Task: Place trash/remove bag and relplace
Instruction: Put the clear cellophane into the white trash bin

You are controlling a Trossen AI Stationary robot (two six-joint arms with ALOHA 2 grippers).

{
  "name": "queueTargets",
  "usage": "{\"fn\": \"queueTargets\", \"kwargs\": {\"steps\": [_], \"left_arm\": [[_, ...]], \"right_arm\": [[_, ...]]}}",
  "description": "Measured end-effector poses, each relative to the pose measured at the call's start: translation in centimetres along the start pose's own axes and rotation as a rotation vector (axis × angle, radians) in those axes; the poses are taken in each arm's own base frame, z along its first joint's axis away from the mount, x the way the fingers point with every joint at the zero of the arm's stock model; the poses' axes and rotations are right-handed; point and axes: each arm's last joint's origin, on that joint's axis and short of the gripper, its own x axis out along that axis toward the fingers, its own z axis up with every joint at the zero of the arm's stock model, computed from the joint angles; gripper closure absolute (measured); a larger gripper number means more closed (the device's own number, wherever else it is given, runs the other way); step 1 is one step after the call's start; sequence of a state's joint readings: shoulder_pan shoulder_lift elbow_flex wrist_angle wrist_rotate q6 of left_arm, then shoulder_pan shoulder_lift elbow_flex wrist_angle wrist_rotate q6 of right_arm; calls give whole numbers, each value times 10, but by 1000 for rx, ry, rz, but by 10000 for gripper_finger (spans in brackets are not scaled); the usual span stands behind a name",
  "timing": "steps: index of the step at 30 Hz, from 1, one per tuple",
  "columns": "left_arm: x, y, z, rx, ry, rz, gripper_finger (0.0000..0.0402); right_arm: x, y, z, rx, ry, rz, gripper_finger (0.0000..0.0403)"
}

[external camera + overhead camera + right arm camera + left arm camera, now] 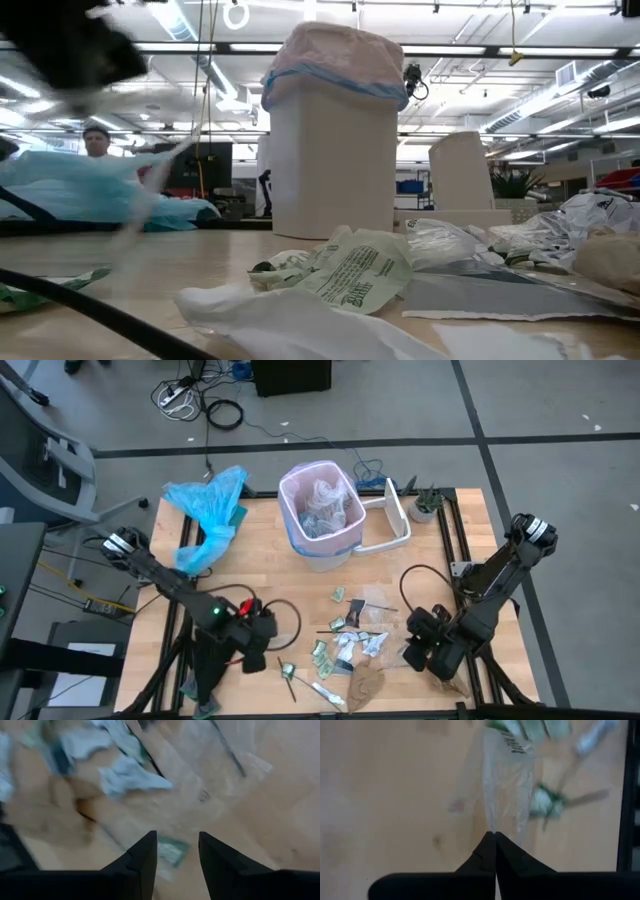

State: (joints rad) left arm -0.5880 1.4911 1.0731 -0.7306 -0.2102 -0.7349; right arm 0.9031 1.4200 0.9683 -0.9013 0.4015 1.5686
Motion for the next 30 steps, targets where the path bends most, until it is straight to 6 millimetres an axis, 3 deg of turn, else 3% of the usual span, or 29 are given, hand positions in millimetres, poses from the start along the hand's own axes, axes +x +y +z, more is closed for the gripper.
{"fn": "queueTargets", "kwargs": {"steps": [7,17,24,30], "left_arm": [[-42,18,60,-90,-130,39,400],[-109,65,132,-175,-376,79,401],[-165,101,164,-140,-585,200,401],[-186,149,177,-262,-683,396,393]], "right_arm": [[21,-27,-6,-133,76,-58,271],[25,-63,12,-179,17,214,278],[24,-67,33,-198,-41,319,280],[28,-64,49,-212,-62,371,280]]}}
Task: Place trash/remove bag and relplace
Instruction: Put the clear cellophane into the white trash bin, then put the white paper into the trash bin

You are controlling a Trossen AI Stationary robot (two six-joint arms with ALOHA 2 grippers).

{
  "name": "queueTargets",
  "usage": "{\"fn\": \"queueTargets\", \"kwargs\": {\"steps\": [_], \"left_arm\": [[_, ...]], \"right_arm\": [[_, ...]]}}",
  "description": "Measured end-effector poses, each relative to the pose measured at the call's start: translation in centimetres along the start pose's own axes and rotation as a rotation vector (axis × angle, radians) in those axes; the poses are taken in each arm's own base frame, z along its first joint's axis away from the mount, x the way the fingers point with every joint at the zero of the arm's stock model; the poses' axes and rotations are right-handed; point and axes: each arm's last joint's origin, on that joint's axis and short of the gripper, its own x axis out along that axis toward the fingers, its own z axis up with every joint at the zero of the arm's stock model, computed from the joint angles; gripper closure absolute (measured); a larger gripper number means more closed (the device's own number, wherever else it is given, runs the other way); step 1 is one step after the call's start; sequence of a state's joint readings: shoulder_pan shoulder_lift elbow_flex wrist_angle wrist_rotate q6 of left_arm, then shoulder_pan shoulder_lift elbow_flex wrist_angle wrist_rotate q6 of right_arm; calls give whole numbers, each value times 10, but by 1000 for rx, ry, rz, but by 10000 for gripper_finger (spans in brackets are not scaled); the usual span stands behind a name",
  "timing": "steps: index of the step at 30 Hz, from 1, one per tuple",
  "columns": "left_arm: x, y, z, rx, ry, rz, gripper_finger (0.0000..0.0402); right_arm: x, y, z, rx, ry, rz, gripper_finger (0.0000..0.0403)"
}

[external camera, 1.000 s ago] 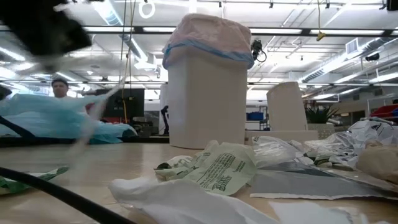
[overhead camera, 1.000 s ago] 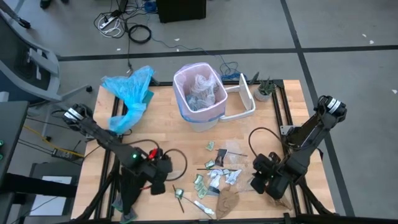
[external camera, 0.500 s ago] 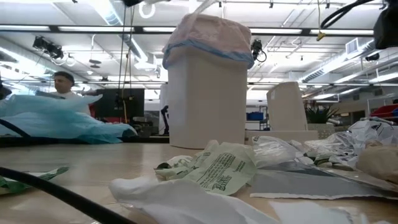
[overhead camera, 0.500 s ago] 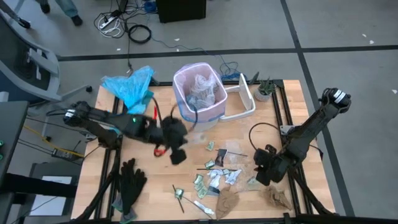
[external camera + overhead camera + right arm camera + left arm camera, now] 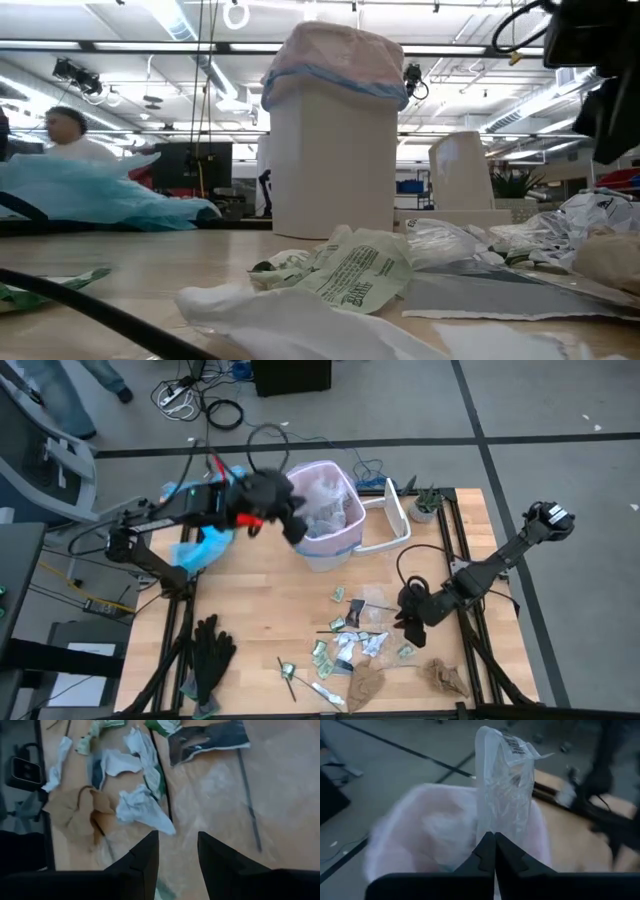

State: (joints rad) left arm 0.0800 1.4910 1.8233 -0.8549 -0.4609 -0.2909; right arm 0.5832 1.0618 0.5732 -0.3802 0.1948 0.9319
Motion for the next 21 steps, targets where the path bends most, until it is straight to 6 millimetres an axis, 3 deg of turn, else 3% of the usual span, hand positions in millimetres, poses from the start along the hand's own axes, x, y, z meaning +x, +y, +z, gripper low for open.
{"fn": "queueTargets", "kwargs": {"steps": [5,11,18,21], "left_arm": [[10,22,15,-82,-87,48,370],[16,35,20,-141,-84,-40,318],[14,37,7,-100,45,-15,278],[9,25,-1,-90,103,-38,279]], "right_arm": [[2,-2,10,1,1,48,284],[2,-5,14,10,0,56,284],[2,-5,15,1,0,56,288],[2,-5,15,1,0,56,288]]}}
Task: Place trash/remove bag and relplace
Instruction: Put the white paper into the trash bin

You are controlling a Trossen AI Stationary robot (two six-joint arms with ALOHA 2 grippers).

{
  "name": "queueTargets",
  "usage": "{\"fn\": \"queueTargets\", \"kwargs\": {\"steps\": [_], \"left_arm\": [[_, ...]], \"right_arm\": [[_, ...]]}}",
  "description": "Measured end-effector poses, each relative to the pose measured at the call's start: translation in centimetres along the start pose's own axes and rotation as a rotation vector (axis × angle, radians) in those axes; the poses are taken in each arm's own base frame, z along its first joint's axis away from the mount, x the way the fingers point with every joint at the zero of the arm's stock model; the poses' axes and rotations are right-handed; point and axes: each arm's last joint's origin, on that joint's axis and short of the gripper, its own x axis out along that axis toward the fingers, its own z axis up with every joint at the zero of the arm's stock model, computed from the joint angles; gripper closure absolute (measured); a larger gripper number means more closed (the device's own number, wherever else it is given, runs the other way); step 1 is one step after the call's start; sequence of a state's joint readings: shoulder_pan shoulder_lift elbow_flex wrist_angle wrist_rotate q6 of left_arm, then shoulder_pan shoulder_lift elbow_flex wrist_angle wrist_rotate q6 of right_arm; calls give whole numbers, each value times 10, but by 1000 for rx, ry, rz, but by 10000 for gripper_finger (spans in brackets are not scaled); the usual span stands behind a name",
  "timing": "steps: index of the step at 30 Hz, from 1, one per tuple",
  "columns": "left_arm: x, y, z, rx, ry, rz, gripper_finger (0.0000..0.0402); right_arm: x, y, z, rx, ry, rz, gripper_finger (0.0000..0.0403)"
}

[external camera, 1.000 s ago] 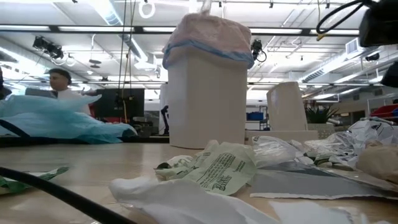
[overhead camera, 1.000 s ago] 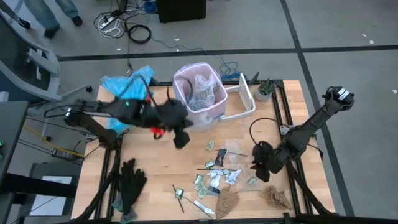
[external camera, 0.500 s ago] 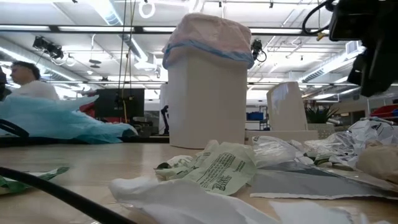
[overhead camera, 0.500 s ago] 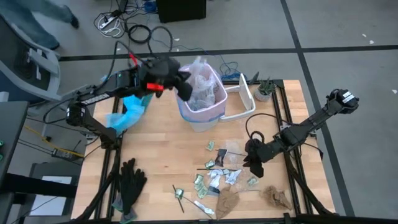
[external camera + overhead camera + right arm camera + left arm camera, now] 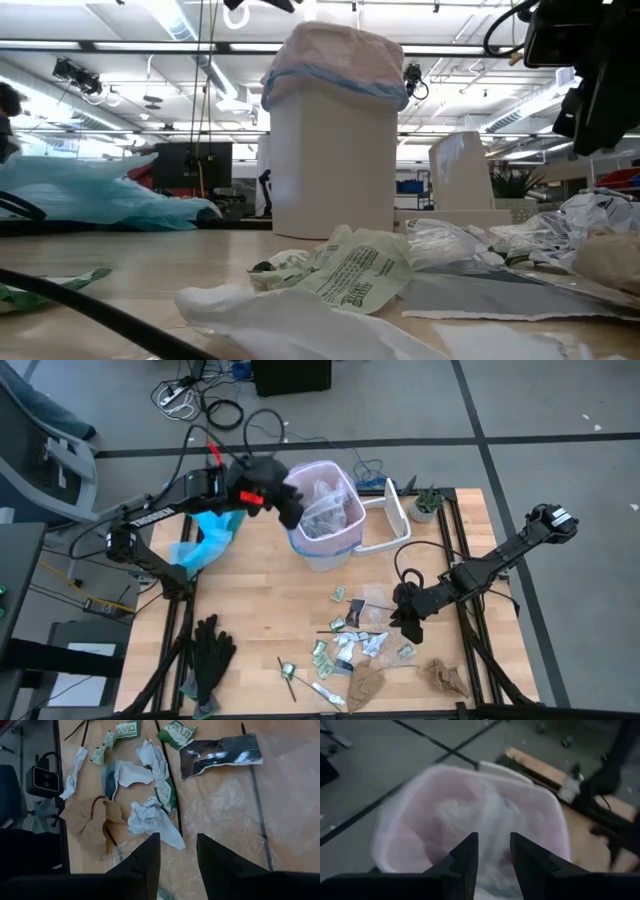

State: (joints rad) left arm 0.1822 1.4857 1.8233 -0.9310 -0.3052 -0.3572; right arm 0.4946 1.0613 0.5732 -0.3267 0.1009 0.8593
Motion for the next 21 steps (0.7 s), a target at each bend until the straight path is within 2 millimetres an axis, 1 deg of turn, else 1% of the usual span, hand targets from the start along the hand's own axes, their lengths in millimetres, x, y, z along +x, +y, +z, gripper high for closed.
{"fn": "queueTargets", "kwargs": {"steps": [3,6,9,12,17,21], "left_arm": [[-5,-25,-13,40,24,-78,282],[-9,-52,-32,87,45,-120,285],[-16,-74,-52,93,62,-137,287],[-19,-92,-76,94,95,-142,287],[-20,-111,-119,69,158,-130,287],[-18,-119,-151,29,209,-108,287]], "right_arm": [[0,0,0,1,-1,1,288],[0,1,0,-18,12,23,287],[0,5,0,-86,35,88,282],[-1,11,3,-161,2,153,273],[2,21,6,-295,-66,223,257],[13,27,5,-381,-33,218,249]]}}
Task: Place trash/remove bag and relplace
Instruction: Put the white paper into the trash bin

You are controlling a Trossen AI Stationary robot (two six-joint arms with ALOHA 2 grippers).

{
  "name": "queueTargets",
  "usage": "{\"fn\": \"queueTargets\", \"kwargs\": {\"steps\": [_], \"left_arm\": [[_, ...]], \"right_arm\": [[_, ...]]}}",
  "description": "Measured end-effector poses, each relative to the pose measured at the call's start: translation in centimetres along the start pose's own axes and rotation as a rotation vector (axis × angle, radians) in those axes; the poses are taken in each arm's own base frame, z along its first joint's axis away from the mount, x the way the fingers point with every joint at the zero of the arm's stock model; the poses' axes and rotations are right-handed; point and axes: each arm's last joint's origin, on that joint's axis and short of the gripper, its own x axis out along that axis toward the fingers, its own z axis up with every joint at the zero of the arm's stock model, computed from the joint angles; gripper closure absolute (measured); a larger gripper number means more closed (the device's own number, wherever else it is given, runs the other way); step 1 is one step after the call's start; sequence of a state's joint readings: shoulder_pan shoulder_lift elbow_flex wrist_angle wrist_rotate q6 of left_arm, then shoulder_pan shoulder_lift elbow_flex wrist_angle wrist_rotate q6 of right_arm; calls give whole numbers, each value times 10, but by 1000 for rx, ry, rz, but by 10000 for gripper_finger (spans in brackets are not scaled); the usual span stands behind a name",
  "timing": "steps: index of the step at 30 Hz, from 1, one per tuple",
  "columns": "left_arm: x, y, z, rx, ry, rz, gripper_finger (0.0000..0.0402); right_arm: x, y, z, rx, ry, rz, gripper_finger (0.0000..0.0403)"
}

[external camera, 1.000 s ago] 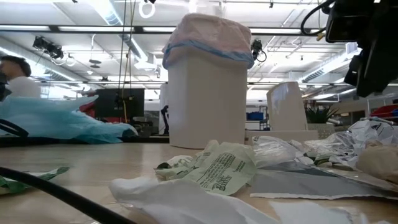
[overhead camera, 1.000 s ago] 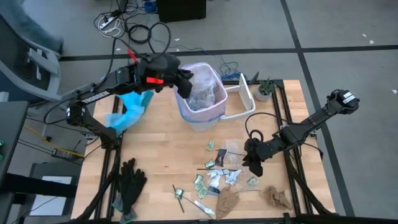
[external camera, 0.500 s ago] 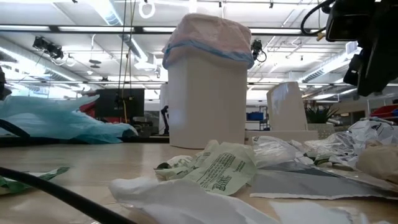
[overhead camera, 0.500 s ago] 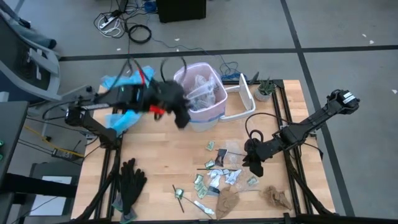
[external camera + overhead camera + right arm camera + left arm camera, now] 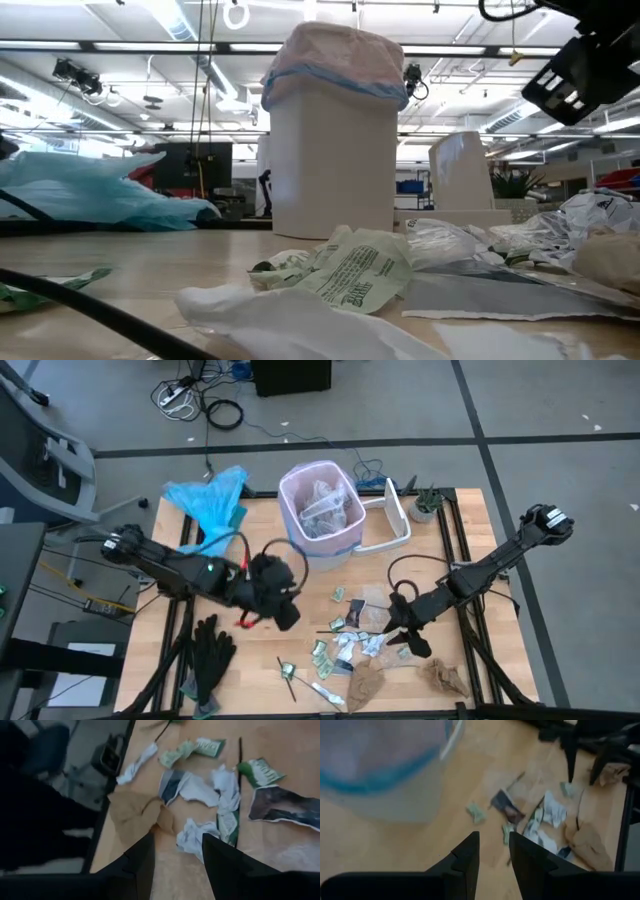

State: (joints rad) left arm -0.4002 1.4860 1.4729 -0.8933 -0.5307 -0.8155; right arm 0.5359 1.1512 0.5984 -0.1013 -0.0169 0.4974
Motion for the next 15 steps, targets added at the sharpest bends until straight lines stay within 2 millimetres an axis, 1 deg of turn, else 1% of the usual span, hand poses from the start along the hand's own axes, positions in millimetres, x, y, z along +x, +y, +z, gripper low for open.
{"fn": "queueTargets", "kwargs": {"steps": [4,8,11,15], "left_arm": [[7,-5,-27,-61,44,3,287],[9,-9,-48,-110,78,9,287],[8,-13,-58,-116,88,-9,287],[3,-18,-71,-112,105,-25,287]], "right_arm": [[15,5,9,-68,60,-14,236],[35,14,25,-159,120,-33,213],[52,18,33,-230,218,-66,192],[77,18,34,-283,381,-119,167]]}}
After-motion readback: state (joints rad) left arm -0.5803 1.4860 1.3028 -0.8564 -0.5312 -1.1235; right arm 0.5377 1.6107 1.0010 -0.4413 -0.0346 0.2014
